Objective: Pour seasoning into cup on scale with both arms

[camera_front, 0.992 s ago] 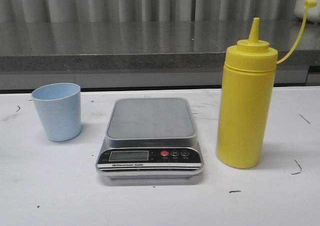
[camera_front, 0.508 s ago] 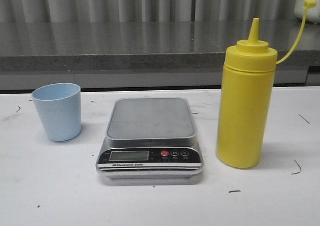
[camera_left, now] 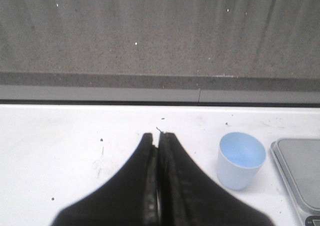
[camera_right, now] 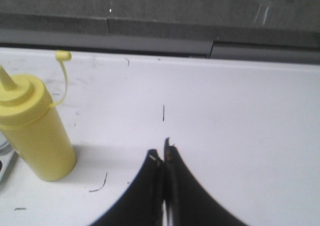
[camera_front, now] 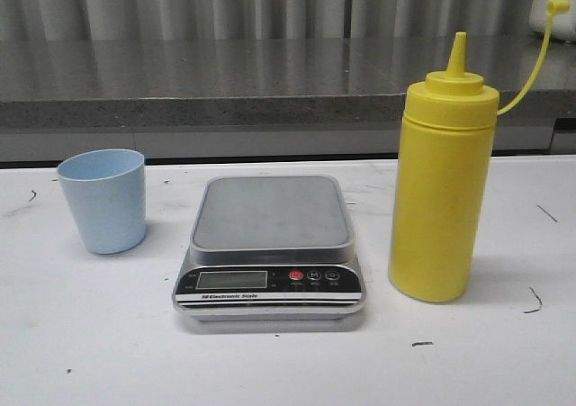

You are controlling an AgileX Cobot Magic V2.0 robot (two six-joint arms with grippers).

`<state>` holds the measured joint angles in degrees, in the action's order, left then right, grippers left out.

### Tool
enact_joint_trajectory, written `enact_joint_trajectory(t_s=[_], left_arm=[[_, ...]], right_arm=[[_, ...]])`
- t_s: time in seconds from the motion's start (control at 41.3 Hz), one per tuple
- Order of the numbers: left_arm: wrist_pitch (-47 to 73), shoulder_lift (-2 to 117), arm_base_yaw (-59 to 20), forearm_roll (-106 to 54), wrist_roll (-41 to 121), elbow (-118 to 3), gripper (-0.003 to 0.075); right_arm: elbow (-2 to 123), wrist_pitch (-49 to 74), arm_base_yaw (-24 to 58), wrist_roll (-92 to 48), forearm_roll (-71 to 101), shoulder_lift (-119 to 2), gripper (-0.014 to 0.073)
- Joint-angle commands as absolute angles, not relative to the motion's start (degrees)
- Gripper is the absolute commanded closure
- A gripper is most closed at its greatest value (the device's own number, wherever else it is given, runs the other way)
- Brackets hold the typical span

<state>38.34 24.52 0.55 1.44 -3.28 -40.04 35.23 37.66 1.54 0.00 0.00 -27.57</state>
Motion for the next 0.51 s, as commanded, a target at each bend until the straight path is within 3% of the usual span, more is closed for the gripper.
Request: enact_joint_trajectory(t_s=[0.0,0.387,0.484], left_arm=[[35.13,26.73,0.43,1.00,-3.44,-41.74,0.0740],[35.40,27.63,0.43,1.00,-3.44,-41.74,0.0739],[35.53,27.63,0.43,1.00,-3.44,-41.74,0.0707]], right_arm=[[37.25,35.45,1.19,0.00,0.00,-29.86,0.0662],[36.89,37.47,1.19,0.00,0.00,-33.35,0.0656],[36.89,38.21,1.19,-0.32,0.00,-33.35,0.0586]])
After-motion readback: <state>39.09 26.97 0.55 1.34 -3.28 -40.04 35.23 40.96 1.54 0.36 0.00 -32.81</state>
